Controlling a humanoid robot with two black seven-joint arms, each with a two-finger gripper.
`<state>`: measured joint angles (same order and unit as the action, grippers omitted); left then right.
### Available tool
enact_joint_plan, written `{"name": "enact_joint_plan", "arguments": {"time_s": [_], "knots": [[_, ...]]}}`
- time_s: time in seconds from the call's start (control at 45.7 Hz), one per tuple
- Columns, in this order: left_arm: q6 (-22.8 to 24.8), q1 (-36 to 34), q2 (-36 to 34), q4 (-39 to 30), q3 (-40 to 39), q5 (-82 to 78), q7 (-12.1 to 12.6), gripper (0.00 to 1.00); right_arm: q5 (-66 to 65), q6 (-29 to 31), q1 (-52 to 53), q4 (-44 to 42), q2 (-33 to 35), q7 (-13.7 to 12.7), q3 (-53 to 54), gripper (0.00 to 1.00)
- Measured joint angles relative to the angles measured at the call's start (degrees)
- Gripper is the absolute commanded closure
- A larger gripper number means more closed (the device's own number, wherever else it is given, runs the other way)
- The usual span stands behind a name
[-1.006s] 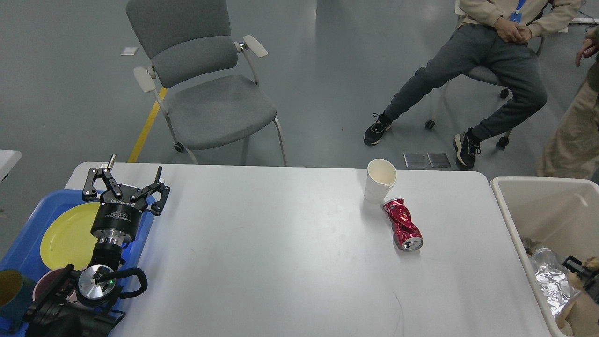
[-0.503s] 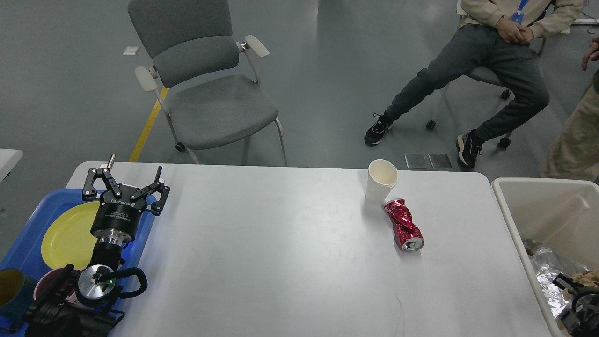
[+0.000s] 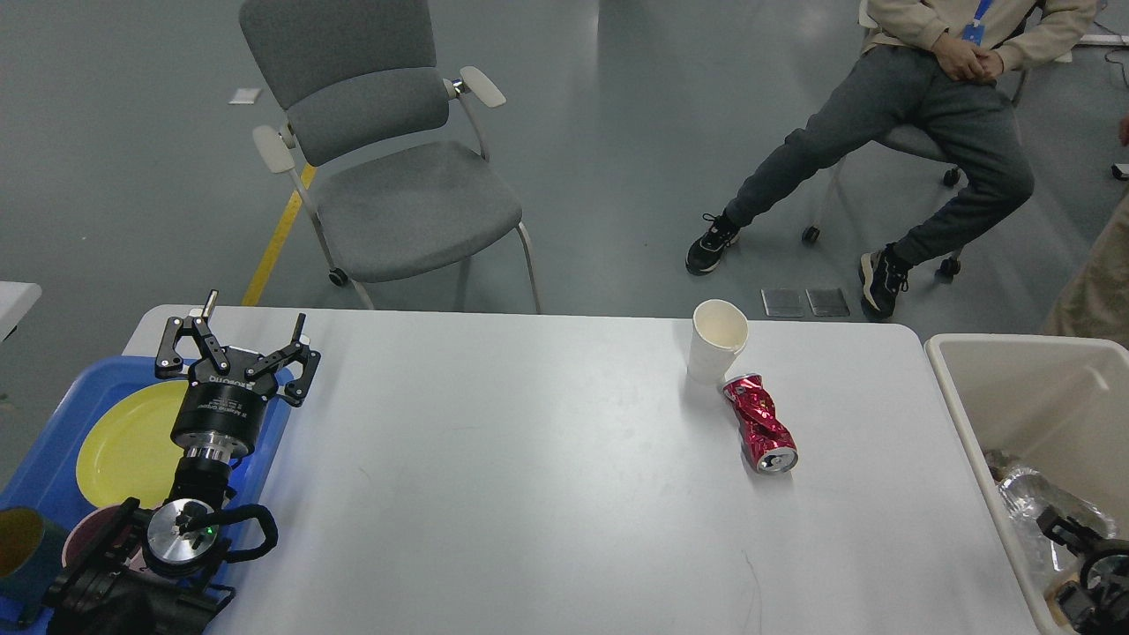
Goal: Tidy desktop
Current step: 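Release the paper in the bin with the right gripper, then raise the right gripper out of the bin toward the white paper cup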
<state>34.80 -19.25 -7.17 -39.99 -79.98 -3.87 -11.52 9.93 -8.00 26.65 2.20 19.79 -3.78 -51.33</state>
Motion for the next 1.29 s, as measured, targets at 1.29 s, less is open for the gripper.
{"name": "enact_joint_plan", "arguments": {"time_s": [1.29], "knots": [[0.00,0.00,-0.01,0.00,0.00,0.01,0.04,0.04,-12.37,55.00,95.30,71.23,-6.87,-0.18,-27.64,0.00]]}}
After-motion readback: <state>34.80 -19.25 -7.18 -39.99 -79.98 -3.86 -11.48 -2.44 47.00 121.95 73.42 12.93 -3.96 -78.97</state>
